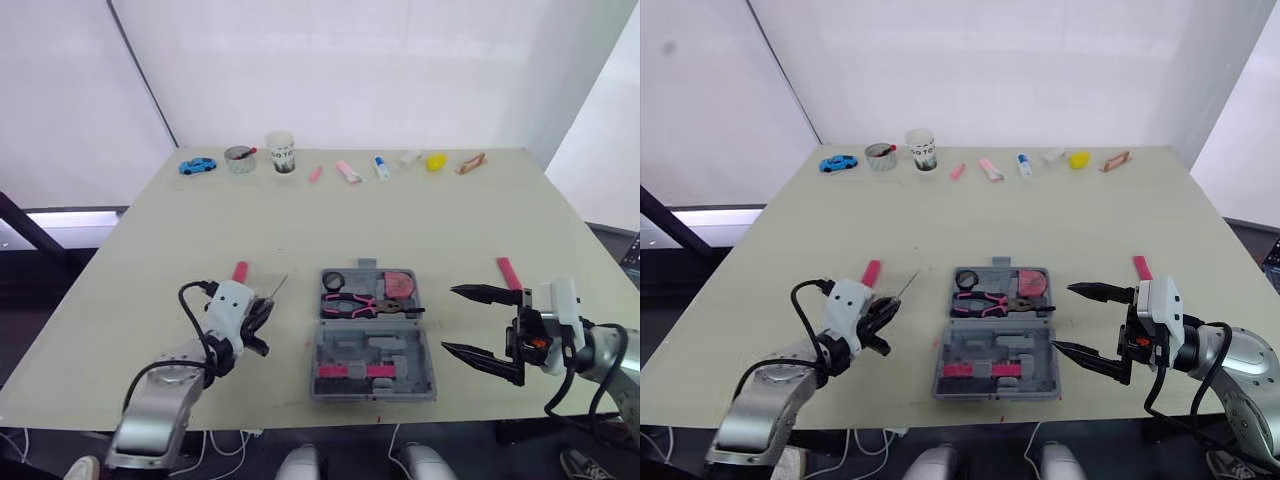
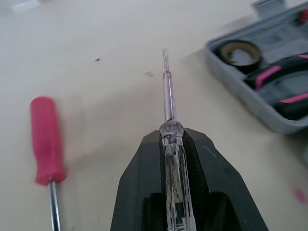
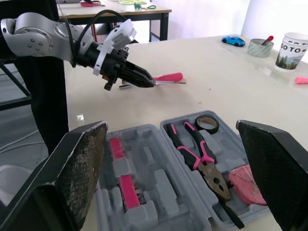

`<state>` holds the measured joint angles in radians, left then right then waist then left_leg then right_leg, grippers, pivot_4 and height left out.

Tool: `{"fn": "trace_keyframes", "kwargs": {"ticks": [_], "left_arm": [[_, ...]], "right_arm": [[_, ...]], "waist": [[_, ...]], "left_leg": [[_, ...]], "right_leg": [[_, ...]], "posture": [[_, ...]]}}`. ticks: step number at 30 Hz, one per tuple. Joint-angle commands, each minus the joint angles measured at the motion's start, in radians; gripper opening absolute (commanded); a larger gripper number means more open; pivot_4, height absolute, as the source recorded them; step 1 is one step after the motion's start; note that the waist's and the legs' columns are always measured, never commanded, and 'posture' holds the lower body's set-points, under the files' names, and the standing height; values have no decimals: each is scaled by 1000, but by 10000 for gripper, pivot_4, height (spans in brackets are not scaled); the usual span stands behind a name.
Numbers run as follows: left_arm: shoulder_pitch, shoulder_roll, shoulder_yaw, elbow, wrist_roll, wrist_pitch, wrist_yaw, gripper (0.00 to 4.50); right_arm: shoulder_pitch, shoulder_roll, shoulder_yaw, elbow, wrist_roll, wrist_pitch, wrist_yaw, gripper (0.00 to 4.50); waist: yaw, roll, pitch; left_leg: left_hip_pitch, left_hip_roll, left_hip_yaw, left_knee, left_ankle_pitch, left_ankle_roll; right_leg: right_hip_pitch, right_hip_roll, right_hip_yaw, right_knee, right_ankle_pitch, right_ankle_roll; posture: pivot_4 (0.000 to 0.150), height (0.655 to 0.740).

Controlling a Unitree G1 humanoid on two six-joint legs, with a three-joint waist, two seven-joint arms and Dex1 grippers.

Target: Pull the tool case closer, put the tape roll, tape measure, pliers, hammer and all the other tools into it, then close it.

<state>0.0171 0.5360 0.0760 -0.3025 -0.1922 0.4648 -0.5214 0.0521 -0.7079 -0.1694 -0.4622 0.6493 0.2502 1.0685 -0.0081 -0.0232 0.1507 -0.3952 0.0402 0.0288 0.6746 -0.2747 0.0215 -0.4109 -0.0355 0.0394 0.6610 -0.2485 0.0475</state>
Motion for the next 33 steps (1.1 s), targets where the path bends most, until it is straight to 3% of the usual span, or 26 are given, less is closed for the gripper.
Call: {"fn": "trace_keyframes", "kwargs": {"ticks": [1,10,14,20,33], "left_arm": [[-35,38,-11,-23,-49,-49,-112,1198],[-225,111,-125,55,-125,-82,-410,1198],[-313,122,-214,149,-76,-149,-507,1198],[-502,41,-351,308,-31,-217,-630,1198],[-737,9,-542,541,138,-172,-799,1198]], "right_arm": [[10,12,-11,-46,1,-24,-16,45000],[43,38,-27,-35,-25,-64,-40,45000],[49,40,-40,-28,-28,-72,-45,45000],[86,47,-69,5,-49,-115,-46,45000],[146,66,-84,-25,-69,-153,-89,45000]], "waist": [[3,0,0],[1,0,0],[-3,0,0],[11,0,0],[2,0,1]], "left_leg": [[0,0,0,0,0,0],[0,0,0,0,0,0],[0,0,0,0,0,0],[-2,0,4,3,0,0],[-3,0,4,3,0,0]], "right_leg": [[0,0,0,0,0,0],[0,0,0,0,0,0],[0,1,0,0,0,0],[0,1,-1,0,0,1],[0,2,-1,0,0,1]], "posture": [[1500,7400],[1500,7400],[1500,7400],[1500,7400],[1500,7400]]}}
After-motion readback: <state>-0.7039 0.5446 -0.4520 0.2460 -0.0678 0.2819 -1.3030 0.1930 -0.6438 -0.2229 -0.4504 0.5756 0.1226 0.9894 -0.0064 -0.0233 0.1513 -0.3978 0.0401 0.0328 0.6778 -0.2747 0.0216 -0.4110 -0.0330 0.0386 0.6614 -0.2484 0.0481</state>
